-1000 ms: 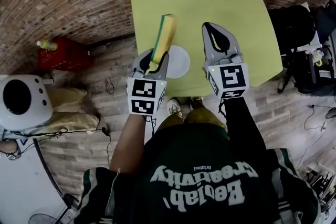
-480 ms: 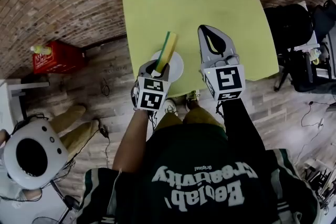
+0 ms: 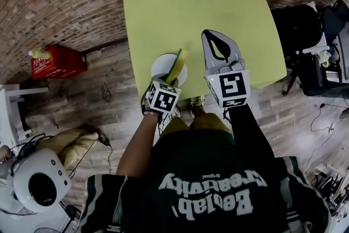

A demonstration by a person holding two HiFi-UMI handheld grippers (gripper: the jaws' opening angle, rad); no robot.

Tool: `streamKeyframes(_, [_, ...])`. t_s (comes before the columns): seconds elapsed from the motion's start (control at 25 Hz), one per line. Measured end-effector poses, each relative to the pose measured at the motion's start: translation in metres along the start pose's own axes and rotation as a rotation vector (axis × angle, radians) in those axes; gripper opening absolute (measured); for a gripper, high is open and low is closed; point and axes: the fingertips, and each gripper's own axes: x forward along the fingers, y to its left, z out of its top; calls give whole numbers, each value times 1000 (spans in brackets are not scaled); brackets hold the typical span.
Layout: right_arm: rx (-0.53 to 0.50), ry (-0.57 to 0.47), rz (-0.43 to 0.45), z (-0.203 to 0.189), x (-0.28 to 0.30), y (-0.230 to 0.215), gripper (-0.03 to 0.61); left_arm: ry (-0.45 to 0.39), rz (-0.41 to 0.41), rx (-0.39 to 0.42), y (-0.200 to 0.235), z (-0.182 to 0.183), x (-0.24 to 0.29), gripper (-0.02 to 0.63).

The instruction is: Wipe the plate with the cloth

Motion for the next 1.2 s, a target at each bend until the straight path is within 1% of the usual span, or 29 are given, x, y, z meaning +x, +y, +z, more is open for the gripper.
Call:
streamKeyframes(0.24, [-29,-1,8,0,-2,2,12,64,14,23,-2,-7,19,137])
streamKeyframes(0.36, [-31,-6,6,3,-4,1,12,77,23,33,-2,-8,18,137])
streamKeyframes(0.52, [-34,-14,9,6,-6,-1,12,84,43,21,4,-10,17,137])
streamKeyframes(0.8, [-30,-34,27,13,-4,2,12,82,118,-46,32,-21,3,137])
streamKeyframes(0.96, [-33,-51,50,19,-2,9,12,67,166,-89,49,-27,-10,137])
streamKeyframes(1.2, [-34,-73,83,26,3,23,12,69,232,-171,76,-53,-30,137])
